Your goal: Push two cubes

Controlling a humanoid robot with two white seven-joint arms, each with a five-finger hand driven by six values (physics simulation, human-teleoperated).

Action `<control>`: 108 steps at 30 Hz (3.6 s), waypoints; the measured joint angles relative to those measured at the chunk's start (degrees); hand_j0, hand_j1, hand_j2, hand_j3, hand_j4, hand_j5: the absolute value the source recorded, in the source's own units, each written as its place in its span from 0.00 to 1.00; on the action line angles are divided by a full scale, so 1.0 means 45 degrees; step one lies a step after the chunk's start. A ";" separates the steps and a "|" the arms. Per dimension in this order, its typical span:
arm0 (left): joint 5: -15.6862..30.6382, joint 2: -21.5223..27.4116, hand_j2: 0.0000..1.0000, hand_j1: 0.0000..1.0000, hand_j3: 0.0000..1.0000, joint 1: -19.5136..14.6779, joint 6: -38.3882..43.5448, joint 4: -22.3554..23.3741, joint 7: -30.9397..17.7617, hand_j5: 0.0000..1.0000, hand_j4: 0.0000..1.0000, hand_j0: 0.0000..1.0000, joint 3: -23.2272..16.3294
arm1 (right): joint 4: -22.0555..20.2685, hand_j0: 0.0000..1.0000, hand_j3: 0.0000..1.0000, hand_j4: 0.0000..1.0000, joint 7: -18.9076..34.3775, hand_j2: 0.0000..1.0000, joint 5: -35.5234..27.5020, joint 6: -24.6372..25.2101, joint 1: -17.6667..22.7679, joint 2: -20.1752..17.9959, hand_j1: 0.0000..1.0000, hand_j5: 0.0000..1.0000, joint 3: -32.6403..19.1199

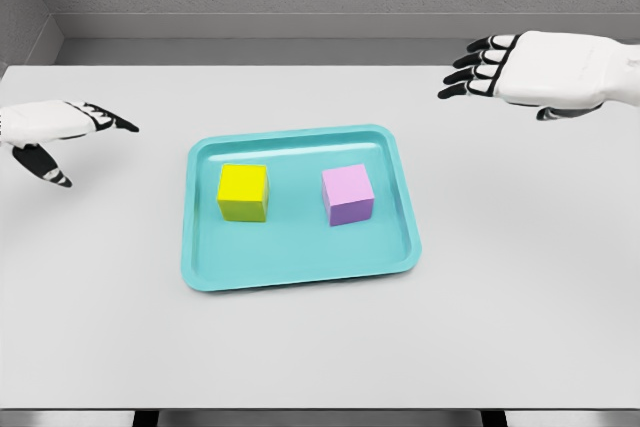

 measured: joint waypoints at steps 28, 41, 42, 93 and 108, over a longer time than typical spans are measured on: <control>-0.1594 -0.2458 0.04 0.04 0.04 -0.0684 -0.0008 0.0128 -0.0754 0.04 0.04 0.04 -0.0572 | -0.0273 0.00 0.00 0.00 -0.0003 0.00 0.0371 0.0003 -0.0703 0.1038 0.00 0.00 0.4815; -0.4062 -0.2401 0.04 0.04 0.04 -0.0704 0.0001 -0.1776 -0.0753 0.04 0.04 0.04 -0.1251 | 0.0735 0.00 0.00 0.00 -0.0003 0.00 0.0804 0.0004 -0.1113 0.2249 0.00 0.00 0.5392; -0.4129 -0.2403 0.04 0.04 0.04 -0.0704 0.0001 -0.1818 -0.0753 0.04 0.04 0.04 -0.1291 | 0.0833 0.00 0.00 0.00 -0.0003 0.00 0.0863 0.0004 -0.1133 0.2339 0.00 0.00 0.5485; -0.3752 -0.3352 0.07 0.07 0.07 -0.0723 0.0001 -0.2057 -0.0751 0.07 0.07 0.07 -0.1977 | 0.4688 0.00 0.00 0.00 0.0010 0.00 0.1371 0.0026 -0.1856 0.5210 0.00 0.00 0.6827; -0.3278 -0.3519 0.07 0.07 0.07 -0.0723 0.0000 -0.1942 -0.0754 0.07 0.07 0.07 -0.1978 | 0.4594 0.00 0.00 0.00 -0.0003 0.00 0.1376 0.0005 -0.2071 0.5357 0.00 0.00 0.7015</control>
